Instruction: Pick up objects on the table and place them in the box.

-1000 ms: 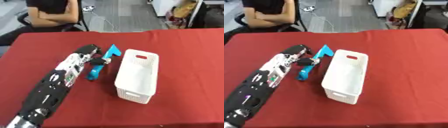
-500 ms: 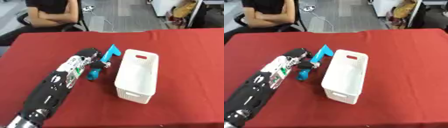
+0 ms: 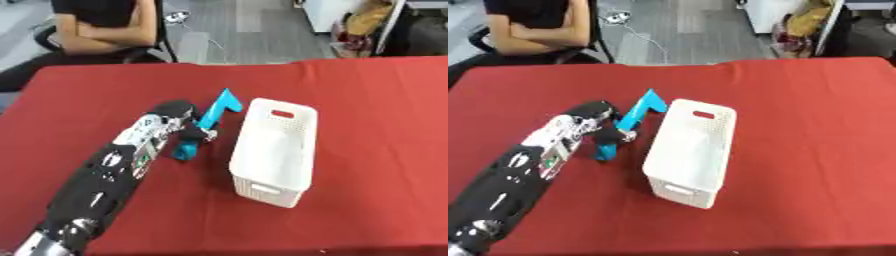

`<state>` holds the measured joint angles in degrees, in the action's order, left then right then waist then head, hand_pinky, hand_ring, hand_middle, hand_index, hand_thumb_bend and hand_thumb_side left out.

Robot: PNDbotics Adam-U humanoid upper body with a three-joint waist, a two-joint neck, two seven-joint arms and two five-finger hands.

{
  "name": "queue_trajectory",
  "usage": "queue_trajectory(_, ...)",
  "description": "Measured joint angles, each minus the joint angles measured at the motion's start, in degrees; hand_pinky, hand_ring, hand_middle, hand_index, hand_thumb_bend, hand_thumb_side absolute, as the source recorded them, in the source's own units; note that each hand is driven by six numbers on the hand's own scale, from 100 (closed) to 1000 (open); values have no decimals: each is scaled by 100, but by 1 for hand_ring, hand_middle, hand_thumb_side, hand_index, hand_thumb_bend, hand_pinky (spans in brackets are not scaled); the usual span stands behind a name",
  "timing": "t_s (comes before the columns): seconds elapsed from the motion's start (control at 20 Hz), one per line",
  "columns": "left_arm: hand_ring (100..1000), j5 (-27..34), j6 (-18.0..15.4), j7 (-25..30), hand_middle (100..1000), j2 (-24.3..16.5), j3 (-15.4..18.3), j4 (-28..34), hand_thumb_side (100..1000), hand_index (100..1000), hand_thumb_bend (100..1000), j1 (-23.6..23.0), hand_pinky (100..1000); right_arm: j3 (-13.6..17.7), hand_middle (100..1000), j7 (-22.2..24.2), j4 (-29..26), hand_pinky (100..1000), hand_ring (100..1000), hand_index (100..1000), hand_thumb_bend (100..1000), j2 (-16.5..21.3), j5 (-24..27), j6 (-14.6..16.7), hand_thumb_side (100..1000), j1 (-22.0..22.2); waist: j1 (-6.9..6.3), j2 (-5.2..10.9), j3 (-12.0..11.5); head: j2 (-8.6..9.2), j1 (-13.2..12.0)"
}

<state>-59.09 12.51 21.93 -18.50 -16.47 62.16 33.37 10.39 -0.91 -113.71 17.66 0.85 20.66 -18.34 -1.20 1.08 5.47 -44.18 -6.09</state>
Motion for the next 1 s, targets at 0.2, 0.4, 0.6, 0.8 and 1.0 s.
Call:
queue_trajectory(0.2, 663, -78, 0, 40, 680, 4, 55, -248, 675, 781, 484, 8, 742, -1, 883, 0, 0, 788, 888, 944, 100, -1, 0, 0, 982, -2, -8, 4, 1, 0, 0)
queue_trajectory(0.4, 609, -142, -22, 10, 631, 16, 124, -416, 589, 753, 440, 65, 713, -1, 883, 0, 0, 788, 888, 944, 100, -1, 0, 0, 981, -3, -11, 13, 1, 0, 0)
queue_trajectory(0.6, 415, -304, 35, -211, 465, 59, 182, -541, 149, 576, 100, 123, 439, -1, 883, 1, 0, 788, 888, 944, 100, -1, 0, 1, 982, -3, -11, 15, 1, 0, -1)
queue_trajectory(0.8, 100, -473, 241, -784, 170, 120, 288, -647, 360, 262, 100, 118, 100, -1, 883, 1, 0, 789, 888, 944, 100, -1, 0, 1, 981, -4, -11, 8, 2, 0, -1)
queue_trajectory(1.0, 100, -251, 434, -1668, 100, 155, 442, -681, 387, 126, 100, 29, 100, 0, 883, 1, 0, 789, 888, 944, 100, -2, 0, 1, 981, -4, -1, -6, -1, 0, -1)
